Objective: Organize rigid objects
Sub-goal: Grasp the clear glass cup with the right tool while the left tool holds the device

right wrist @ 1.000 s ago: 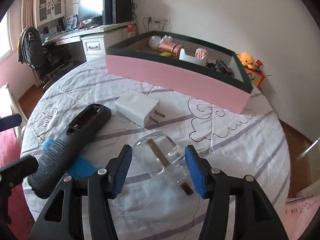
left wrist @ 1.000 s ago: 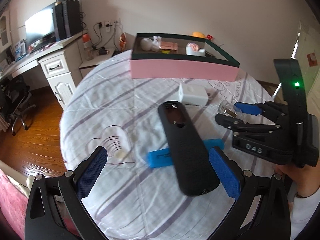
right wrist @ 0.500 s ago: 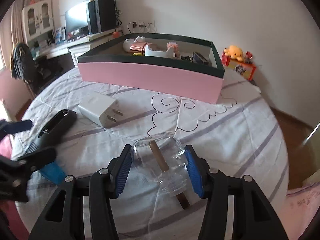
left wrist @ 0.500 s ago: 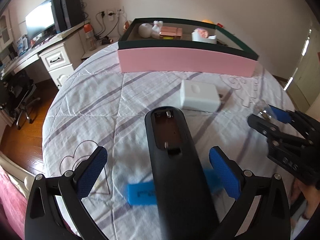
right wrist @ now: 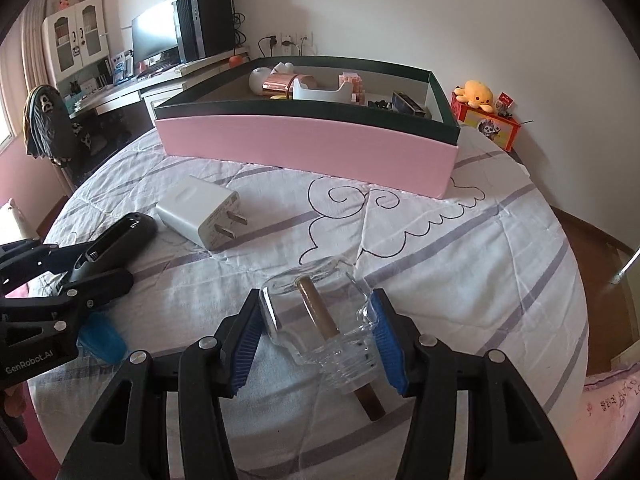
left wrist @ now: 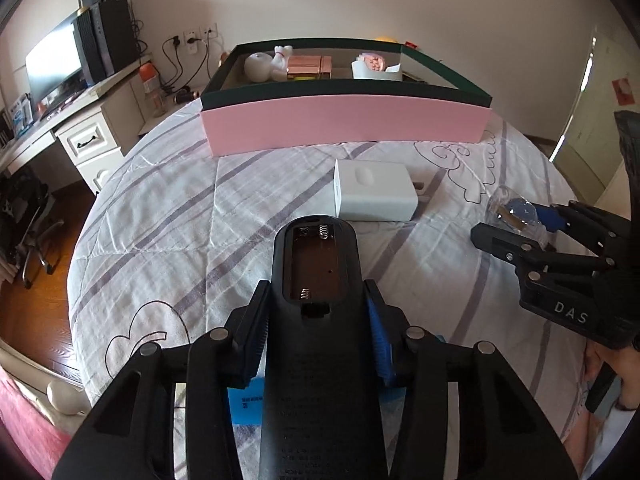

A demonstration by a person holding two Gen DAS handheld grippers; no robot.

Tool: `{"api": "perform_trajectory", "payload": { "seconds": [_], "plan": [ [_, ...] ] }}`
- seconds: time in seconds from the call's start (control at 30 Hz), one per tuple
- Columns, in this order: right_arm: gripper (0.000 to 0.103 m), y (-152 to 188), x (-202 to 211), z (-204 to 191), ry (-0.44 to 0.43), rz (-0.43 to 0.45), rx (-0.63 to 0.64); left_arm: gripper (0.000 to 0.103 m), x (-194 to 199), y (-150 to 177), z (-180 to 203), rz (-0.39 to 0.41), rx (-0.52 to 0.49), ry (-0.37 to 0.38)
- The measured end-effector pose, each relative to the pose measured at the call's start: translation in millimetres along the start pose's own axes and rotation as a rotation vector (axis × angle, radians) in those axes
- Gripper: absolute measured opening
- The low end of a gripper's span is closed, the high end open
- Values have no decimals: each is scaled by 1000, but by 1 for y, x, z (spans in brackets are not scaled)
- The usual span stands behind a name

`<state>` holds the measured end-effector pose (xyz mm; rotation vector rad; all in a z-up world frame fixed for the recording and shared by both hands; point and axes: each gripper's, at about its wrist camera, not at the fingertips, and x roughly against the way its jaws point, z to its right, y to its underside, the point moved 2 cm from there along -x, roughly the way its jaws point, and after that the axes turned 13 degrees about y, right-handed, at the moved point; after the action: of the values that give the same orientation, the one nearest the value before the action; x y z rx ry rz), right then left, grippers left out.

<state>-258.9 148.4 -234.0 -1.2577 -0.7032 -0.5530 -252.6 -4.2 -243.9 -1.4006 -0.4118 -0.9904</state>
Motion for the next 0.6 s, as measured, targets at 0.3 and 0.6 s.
{"api": "perform_trajectory", "payload": {
  "seconds": [0.3, 0.6],
  "plan": [
    [53, 0, 6, 5, -41, 36, -34, 45, 16, -1, 0, 34, -17, 31],
    [53, 2, 10, 6, -41, 39, -51, 45, 32, -4, 3, 83, -31, 62]
  ]
}}
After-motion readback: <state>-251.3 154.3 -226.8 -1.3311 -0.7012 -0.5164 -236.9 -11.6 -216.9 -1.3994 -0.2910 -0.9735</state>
